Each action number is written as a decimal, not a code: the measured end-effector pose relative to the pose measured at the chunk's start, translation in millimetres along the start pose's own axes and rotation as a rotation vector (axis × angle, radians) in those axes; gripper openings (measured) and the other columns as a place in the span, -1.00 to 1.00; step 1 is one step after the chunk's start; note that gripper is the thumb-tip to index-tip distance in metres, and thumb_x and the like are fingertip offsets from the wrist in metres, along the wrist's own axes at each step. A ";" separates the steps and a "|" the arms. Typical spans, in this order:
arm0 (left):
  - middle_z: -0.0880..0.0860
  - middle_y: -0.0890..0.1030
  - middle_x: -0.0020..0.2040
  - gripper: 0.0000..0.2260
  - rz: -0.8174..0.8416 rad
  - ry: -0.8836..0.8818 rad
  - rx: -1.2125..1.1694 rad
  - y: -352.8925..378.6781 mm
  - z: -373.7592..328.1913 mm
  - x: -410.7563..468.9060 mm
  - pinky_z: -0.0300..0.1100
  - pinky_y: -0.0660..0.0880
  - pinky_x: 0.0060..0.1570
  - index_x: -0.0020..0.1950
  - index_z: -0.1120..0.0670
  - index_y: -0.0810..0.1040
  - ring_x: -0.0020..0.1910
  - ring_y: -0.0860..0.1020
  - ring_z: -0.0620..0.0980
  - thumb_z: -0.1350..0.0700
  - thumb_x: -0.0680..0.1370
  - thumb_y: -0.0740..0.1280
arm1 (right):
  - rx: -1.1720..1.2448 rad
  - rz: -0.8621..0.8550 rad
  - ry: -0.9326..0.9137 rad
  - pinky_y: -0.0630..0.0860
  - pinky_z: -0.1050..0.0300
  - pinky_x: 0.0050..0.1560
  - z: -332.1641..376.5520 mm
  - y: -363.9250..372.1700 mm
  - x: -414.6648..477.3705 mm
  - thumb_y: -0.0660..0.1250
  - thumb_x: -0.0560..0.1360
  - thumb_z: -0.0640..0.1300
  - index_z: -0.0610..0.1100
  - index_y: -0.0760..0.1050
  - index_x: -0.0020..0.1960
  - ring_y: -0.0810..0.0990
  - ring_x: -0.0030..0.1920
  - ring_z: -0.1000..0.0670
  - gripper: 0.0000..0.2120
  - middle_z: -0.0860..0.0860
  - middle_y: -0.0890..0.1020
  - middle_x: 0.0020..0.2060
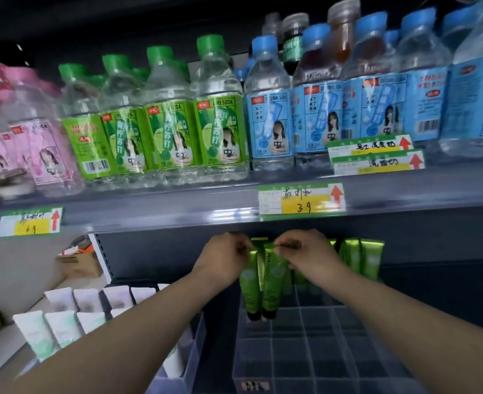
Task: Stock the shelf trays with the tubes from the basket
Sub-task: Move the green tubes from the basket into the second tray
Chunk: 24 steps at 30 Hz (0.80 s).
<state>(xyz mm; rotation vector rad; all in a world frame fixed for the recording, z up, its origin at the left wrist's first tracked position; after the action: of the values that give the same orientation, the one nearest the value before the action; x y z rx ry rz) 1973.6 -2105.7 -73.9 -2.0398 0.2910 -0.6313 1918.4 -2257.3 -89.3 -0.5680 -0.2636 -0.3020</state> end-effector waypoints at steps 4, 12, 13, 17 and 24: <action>-0.03 0.67 0.01 -0.77 -0.044 -0.016 -0.028 9.4 14.3 17.7 -0.25 0.49 0.03 -0.01 0.00 0.64 0.03 0.60 -0.05 0.22 0.51 0.23 | -0.027 -0.021 -0.007 0.48 0.25 -0.15 -11.3 7.2 19.7 0.38 0.48 -0.19 -0.04 0.62 -0.11 0.55 -0.26 0.15 -0.92 0.08 0.62 -0.23; 0.03 0.69 -0.02 -0.82 -0.086 0.014 0.008 34.7 33.3 33.3 -0.23 0.47 0.00 -0.03 -0.04 0.64 0.01 0.62 0.02 0.15 0.53 0.26 | -0.040 -0.028 -0.049 0.49 0.16 -0.10 -31.0 29.2 40.8 0.37 0.48 -0.22 -0.17 0.64 -0.05 0.53 -0.24 0.12 -0.91 0.04 0.61 -0.21; 0.03 0.69 -0.02 -0.83 -0.084 0.015 0.005 37.0 35.4 34.4 -0.24 0.45 -0.01 -0.03 -0.03 0.64 0.01 0.62 0.02 0.14 0.53 0.27 | -0.043 -0.035 -0.054 0.45 0.20 -0.13 -33.5 32.3 42.8 0.37 0.47 -0.22 -0.16 0.64 -0.06 0.51 -0.28 0.14 -0.91 0.04 0.61 -0.23; 0.01 0.69 -0.02 -0.82 -0.078 0.023 -0.004 46.5 43.4 37.1 -0.30 0.38 -0.12 -0.02 -0.02 0.65 -0.01 0.62 -0.01 0.14 0.55 0.26 | -0.054 -0.046 -0.037 0.48 0.19 -0.11 -46.2 46.1 47.2 0.39 0.46 -0.20 -0.01 0.62 -0.17 0.59 -0.16 0.06 -0.90 0.05 0.64 -0.23; 0.04 0.68 0.00 -0.81 -0.055 0.028 -0.016 60.0 52.9 37.7 -0.31 0.36 -0.14 0.01 0.05 0.65 -0.01 0.61 0.01 0.19 0.57 0.24 | -0.127 0.006 -0.035 0.35 0.31 -0.15 -54.2 60.1 44.0 0.35 0.50 -0.18 -0.11 0.65 0.00 0.53 -0.10 0.16 -0.87 0.10 0.63 -0.12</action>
<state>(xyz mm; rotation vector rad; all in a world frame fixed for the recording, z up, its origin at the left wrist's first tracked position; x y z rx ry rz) 2036.7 -2115.3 -135.1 -2.0618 0.2576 -0.6943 1988.7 -2248.6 -148.1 -0.7002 -0.2779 -0.3044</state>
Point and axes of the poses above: each hand's wrist, its own x-axis towards the middle knuckle, its own y-axis out of the palm, z = x × y, the point moved 5 cm from there along x, towards the middle knuckle
